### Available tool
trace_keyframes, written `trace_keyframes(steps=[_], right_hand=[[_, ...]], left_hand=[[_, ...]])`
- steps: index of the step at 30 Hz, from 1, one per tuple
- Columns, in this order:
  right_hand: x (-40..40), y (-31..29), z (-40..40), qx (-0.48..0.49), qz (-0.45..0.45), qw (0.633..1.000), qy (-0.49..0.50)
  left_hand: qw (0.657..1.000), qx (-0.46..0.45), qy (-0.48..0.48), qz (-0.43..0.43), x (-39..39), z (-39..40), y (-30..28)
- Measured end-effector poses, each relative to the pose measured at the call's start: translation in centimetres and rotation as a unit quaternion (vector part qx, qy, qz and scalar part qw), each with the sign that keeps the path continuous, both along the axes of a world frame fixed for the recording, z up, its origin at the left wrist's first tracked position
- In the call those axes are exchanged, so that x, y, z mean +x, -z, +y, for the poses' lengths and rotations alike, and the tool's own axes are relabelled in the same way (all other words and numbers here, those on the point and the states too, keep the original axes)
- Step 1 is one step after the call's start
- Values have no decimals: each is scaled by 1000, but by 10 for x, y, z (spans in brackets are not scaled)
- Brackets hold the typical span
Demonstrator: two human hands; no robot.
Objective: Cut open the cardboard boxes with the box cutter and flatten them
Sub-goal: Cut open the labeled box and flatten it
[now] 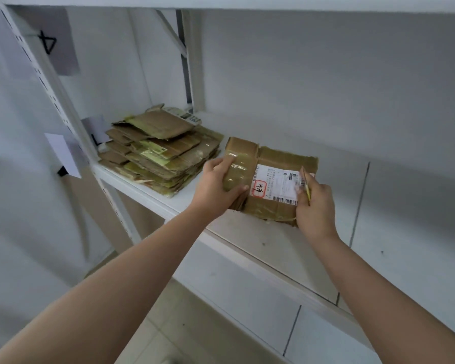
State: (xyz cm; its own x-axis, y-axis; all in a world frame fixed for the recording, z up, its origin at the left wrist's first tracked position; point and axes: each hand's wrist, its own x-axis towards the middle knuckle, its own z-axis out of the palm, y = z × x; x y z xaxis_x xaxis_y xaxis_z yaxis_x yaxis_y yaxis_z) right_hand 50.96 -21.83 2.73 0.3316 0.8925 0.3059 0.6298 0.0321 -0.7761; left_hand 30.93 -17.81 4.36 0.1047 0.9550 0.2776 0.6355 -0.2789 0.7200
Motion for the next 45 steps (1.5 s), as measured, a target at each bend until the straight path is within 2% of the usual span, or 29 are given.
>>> trace_keyframes(steps=[11, 21, 25, 30, 34, 42, 45], right_hand=[[-142, -55, 90, 79, 5, 996, 45], [-262, -105, 177, 40, -36, 996, 65], [-285, -95, 200, -29, -106, 990, 86], [-287, -57, 203, -154, -212, 960, 92], [-287, -27, 195, -231, -247, 938, 71], [-288, -8, 195, -232, -307, 920, 82], [-285, -8, 201, -250, -300, 917, 77]], left_hand=[[992, 110, 28, 59, -137, 95, -70], [978, 131, 25, 160, -244, 196, -125], [979, 84, 25, 182, -262, 223, -114], [977, -22, 62, 202, -265, 234, -64], [951, -65, 74, 293, -267, 237, -27], [932, -40, 38, 359, -271, 231, -4], [925, 31, 22, 379, -254, 223, -18]])
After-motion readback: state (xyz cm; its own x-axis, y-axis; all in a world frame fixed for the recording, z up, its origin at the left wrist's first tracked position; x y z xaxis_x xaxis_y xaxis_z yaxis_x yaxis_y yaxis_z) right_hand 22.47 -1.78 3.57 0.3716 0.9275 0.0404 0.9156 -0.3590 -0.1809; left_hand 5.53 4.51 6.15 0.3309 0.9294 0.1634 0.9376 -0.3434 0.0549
